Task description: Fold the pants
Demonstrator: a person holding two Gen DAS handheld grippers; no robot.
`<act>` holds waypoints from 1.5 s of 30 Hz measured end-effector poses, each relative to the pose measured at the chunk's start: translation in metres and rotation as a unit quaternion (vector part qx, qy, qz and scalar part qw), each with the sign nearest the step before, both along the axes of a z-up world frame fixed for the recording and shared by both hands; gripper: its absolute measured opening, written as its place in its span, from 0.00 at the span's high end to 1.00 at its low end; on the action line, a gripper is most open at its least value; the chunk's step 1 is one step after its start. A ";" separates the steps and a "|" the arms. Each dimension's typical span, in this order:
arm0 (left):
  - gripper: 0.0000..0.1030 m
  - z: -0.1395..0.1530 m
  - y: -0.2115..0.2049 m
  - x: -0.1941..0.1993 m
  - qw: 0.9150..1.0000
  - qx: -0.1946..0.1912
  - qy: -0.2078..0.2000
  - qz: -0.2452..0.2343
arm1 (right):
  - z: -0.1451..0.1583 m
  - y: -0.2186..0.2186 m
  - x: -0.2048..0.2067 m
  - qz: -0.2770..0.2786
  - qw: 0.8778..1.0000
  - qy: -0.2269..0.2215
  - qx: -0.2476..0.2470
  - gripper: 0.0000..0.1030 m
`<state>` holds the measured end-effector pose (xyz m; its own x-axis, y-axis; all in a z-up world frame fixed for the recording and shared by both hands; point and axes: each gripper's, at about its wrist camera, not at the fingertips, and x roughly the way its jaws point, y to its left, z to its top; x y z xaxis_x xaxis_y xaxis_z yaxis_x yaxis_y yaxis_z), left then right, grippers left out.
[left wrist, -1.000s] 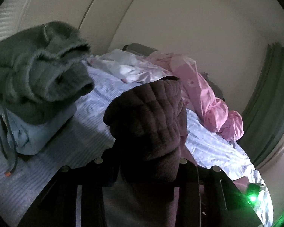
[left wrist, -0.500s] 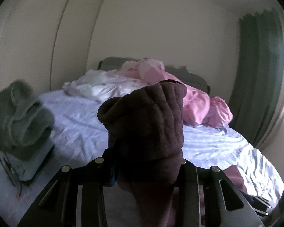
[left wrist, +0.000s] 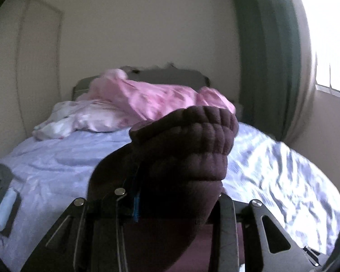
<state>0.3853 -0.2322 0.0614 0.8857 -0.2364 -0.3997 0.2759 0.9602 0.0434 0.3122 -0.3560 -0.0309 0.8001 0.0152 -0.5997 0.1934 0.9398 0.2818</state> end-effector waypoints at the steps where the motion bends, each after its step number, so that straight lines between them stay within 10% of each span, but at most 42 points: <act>1: 0.68 -0.006 -0.016 -0.001 1.000 0.014 0.002 -0.006 | -0.004 -0.010 -0.003 -0.009 1.000 0.002 0.004 0.64; 12: 0.67 -0.114 -0.129 -0.048 0.970 0.226 -0.056 -0.065 | -0.049 -0.095 -0.040 -0.094 0.995 0.043 0.013 0.64; 24: 0.55 -0.073 -0.067 -0.068 0.987 0.152 -0.010 -0.043 | 0.019 -0.125 -0.053 -0.146 0.989 -0.012 -0.018 0.35; 27: 0.28 -0.077 -0.049 -0.072 0.990 0.136 0.012 -0.034 | 0.048 -0.112 -0.052 -0.134 0.990 -0.038 -0.035 0.29; 40: 0.27 -0.082 -0.058 -0.051 0.989 0.106 0.096 -0.027 | 0.071 -0.087 -0.055 -0.124 0.989 -0.043 -0.071 0.28; 45: 0.13 -0.083 -0.071 -0.083 0.983 0.181 0.038 0.007 | 0.072 -0.084 -0.061 -0.124 0.989 -0.042 -0.071 0.28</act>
